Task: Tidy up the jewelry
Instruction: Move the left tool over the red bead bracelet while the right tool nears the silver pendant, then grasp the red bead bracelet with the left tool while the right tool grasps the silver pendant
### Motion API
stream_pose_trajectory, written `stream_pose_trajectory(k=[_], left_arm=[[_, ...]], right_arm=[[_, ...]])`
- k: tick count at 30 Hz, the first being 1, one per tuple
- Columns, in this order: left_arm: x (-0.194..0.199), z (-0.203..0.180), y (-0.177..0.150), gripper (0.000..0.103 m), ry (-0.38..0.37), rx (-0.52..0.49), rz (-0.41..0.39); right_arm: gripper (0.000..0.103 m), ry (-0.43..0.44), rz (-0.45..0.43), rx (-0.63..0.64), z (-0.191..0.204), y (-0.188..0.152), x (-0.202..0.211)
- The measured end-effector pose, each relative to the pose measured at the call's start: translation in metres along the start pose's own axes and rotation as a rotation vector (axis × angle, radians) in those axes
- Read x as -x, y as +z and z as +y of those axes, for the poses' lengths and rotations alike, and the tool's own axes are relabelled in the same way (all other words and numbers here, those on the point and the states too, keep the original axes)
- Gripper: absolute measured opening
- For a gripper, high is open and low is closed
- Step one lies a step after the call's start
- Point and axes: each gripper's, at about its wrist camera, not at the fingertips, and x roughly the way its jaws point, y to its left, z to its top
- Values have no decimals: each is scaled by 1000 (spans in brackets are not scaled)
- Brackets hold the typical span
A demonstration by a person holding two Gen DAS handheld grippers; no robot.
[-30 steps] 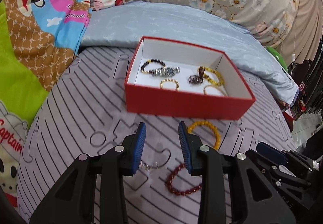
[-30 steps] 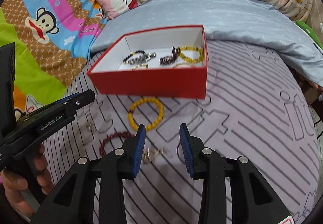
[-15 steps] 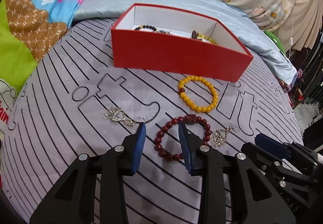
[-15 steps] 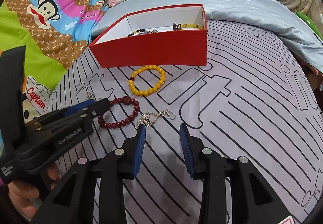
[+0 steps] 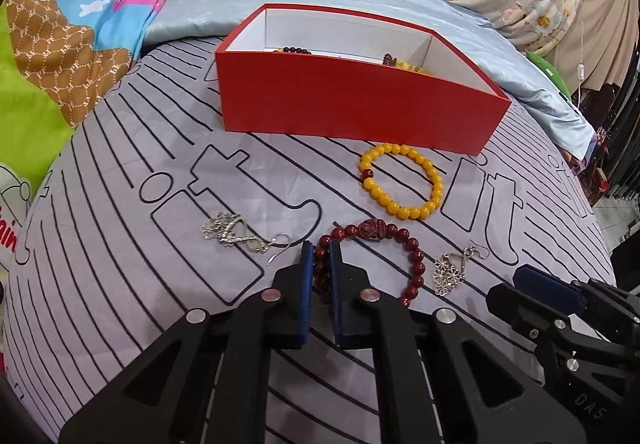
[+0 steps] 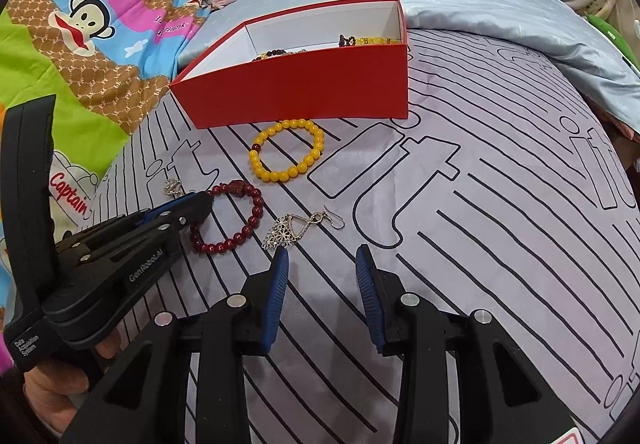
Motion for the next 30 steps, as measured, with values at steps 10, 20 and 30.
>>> stream_pose_trajectory(k=[10, 20, 30], left_arm=[[9, 14, -8, 8, -1, 34, 10], [9, 15, -11, 8, -5, 34, -4], [10, 16, -11, 8, -13, 44, -8]], right_arm=[[33, 32, 18, -18, 3, 3, -11], [33, 35, 8, -6, 11, 16, -25], [23, -59, -65, 112, 26, 18, -34]])
